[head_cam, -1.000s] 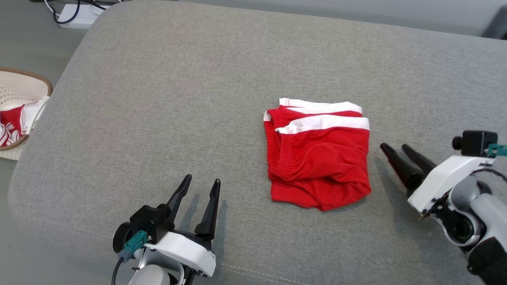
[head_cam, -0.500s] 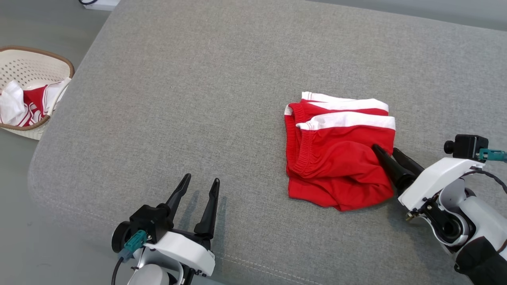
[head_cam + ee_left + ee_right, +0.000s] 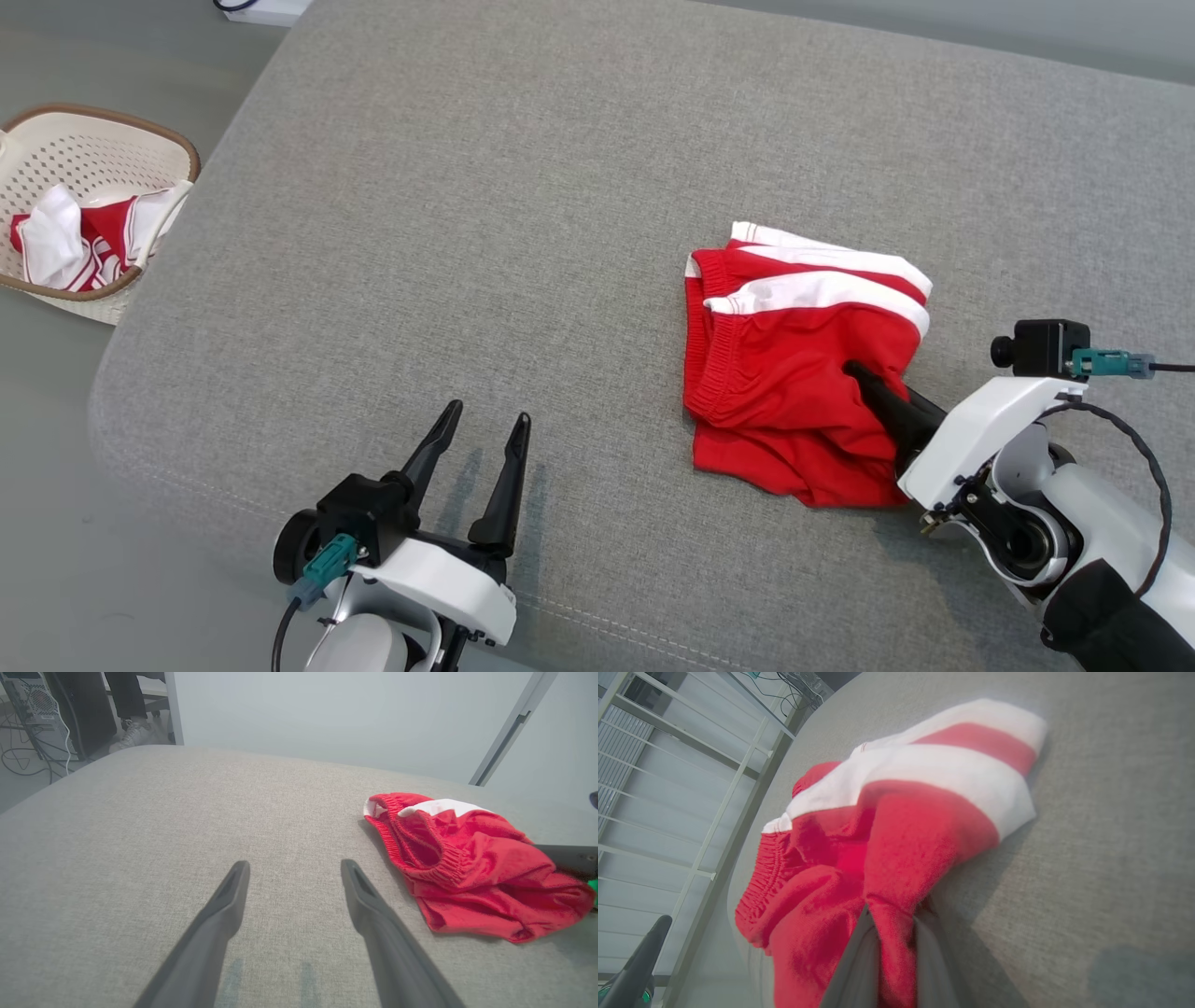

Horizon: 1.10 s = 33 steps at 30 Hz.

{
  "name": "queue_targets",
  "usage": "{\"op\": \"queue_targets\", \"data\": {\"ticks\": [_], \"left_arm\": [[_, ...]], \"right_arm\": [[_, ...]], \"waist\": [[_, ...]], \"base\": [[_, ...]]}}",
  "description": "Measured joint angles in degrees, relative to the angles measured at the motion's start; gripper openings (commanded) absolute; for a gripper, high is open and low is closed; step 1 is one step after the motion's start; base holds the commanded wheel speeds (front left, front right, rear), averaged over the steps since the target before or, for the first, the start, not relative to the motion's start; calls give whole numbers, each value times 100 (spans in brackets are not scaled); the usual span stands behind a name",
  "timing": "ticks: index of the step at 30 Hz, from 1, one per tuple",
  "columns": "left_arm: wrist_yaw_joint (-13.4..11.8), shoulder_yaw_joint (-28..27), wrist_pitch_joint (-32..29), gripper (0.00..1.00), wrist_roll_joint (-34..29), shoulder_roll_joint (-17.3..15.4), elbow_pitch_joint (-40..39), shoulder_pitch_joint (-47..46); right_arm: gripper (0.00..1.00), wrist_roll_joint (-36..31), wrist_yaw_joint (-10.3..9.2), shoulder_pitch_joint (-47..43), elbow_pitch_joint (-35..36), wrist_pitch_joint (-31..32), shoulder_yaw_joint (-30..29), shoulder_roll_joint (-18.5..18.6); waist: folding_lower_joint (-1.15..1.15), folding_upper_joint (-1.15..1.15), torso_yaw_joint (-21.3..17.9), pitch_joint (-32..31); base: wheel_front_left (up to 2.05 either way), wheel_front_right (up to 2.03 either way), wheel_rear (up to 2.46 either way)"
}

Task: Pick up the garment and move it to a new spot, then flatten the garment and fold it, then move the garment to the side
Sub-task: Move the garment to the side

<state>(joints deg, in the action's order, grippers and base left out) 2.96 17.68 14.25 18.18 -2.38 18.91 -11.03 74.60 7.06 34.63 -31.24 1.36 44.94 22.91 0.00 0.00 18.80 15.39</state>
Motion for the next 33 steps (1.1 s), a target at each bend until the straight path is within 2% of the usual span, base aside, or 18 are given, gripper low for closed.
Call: {"op": "queue_targets", "data": {"ticks": [6,13,17,20,21,25,26,27,33], "left_arm": [[-1,8,0,100,0,-4,-2,8],[9,23,0,100,-85,-7,15,9],[59,19,0,100,-190,-5,53,8],[110,-23,0,100,-252,-13,132,7],[110,-23,0,100,-252,-13,132,7],[153,-71,0,100,-265,-18,183,7],[155,-111,0,100,-266,-23,209,9],[155,-111,0,100,-266,-23,209,9],[160,-186,0,100,-364,-31,236,23]], "right_arm": [[0,-3,1,-29,-113,-292,57,5],[0,-127,1,-183,-308,-566,193,48],[0,-167,1,-257,-424,-668,275,31],[0,-174,1,-324,-488,-745,338,3],[0,-174,1,-324,-488,-745,338,3],[0,-170,1,-396,-510,-793,393,-71],[0,-165,1,-424,-510,-794,419,-80],[0,-165,1,-424,-510,-794,419,-80],[0,-149,1,-475,-516,-794,564,-85]], "waist": [[0,0,-1,-126],[0,0,-339,-293],[0,0,-689,-409],[0,0,-1110,-517],[0,0,-1110,-517],[0,0,-1583,-608],[0,0,-1826,-645],[0,0,-1826,-645],[0,0,-2569,-700]], "base": [[0,0,0],[0,0,0],[0,0,0],[0,0,0],[0,0,0],[0,0,0],[0,0,0],[0,0,0],[0,0,0]]}}
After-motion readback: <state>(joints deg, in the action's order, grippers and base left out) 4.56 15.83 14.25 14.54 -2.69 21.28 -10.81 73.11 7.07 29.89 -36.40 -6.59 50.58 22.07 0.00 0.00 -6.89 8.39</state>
